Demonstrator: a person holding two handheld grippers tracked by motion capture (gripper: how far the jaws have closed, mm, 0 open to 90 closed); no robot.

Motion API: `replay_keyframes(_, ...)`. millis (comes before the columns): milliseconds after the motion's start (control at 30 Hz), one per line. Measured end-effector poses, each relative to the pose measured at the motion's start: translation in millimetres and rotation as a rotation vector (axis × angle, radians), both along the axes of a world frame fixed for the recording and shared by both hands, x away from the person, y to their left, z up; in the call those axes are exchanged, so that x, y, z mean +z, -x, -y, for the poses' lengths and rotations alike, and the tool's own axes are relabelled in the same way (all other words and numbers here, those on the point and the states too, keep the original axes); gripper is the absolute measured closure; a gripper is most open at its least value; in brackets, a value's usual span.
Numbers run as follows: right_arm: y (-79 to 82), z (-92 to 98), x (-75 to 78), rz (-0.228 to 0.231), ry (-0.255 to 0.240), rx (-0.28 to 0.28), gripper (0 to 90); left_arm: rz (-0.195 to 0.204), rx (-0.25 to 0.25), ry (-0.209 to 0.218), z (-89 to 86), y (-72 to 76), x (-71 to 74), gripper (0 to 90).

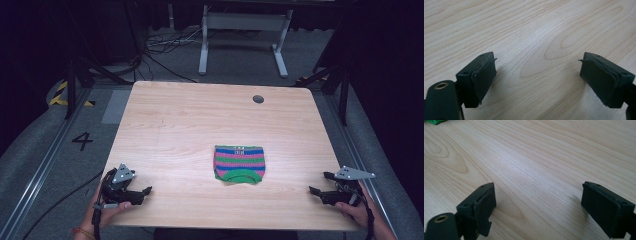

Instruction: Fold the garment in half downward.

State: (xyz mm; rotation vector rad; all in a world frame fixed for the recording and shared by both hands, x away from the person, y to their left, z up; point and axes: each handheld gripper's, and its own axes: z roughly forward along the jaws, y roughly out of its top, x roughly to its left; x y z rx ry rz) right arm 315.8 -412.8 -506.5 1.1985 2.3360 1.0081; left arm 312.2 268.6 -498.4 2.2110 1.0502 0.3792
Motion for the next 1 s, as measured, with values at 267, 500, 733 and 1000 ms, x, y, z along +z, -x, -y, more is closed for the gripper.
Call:
replay_keyframes(267, -0.1, -0.3, 0.1, 0.0, 0.002, -0.001, 12.4, -0.003, 0.031, 0.007, 2.2, 2.3, -0.2, 13.8)
replay_keyframes(500, -0.1, -0.4, 0.1, 0.0, 0.002, -0.002, 12.3, -0.001, 0.034, 0.001, 3.0, 1.2, -0.1, 13.4)
replay_keyframes(733, -0.8, -0.4, -0.1, 0.002, 0.002, -0.003, 12.3, -0.034, 0.141, -0.017, 7.3, -2.4, -1.5, 0.0)
replay_keyframes(1000, -1.0, -0.4, -0.1, 0.002, 0.001, -0.003, 12.3, -0.034, 0.147, -0.019, 7.4, -2.7, -1.4, 0.0)
